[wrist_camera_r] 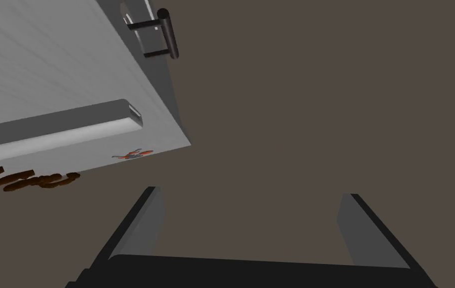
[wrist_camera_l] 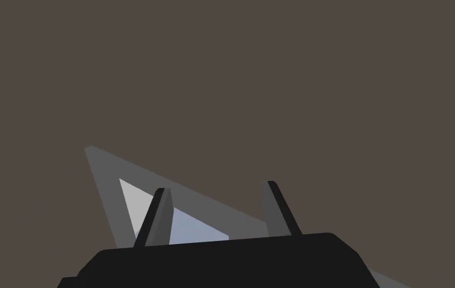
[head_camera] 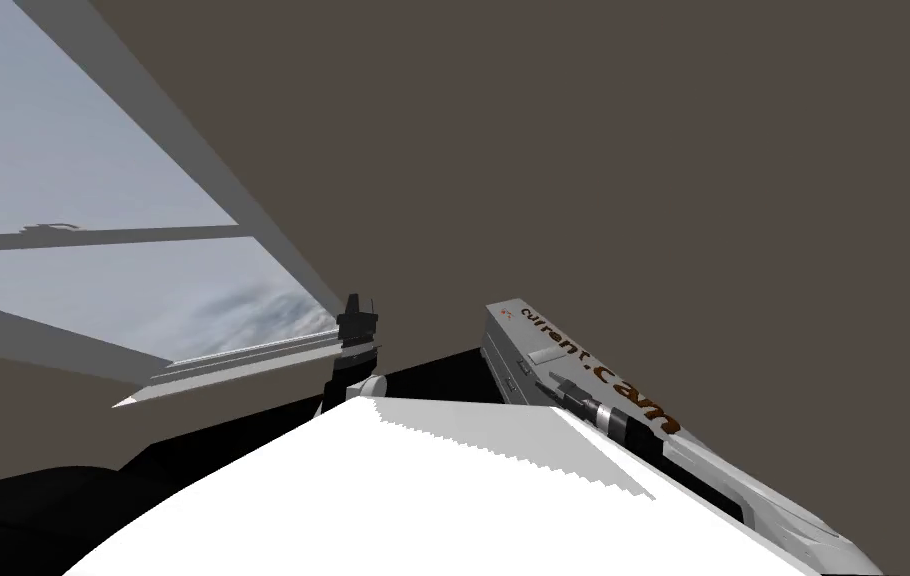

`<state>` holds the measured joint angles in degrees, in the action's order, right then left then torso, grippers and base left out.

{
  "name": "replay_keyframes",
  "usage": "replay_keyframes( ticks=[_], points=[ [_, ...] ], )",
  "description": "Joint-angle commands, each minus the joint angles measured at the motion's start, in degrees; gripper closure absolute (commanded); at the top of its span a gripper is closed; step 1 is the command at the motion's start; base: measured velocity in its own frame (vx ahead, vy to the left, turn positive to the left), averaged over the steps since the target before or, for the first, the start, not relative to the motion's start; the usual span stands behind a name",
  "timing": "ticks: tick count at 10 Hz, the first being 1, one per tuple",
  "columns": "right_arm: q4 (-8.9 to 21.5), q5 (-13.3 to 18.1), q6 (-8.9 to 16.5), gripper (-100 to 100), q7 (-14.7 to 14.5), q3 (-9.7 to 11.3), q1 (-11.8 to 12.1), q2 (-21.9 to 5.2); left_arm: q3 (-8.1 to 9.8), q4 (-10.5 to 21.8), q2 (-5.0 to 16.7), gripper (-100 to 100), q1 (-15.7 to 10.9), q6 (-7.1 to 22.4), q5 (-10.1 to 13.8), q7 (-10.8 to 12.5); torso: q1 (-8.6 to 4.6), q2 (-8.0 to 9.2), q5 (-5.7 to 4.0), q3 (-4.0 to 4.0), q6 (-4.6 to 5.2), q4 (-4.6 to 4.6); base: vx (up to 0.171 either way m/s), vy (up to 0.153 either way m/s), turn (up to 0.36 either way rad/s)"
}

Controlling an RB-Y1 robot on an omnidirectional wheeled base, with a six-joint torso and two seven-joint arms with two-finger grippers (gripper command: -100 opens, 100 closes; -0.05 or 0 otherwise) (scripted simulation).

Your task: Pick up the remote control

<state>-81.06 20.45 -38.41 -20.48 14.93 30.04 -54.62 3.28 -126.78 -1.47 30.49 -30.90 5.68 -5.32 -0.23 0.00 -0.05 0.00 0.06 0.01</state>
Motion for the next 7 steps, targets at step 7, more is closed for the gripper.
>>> replay_keyframes(
  ticks=[7],
  points=[
    [12.2,6.5,-0.9,-100,-6.5,4.9,1.6,-9.3,0.00,0.0,0.0,0,0.0,0.0,0.0,0.0,-0.01,-0.03,0.00,-0.02,0.01,0.00,-0.058,-0.018,0.354]
  ],
)
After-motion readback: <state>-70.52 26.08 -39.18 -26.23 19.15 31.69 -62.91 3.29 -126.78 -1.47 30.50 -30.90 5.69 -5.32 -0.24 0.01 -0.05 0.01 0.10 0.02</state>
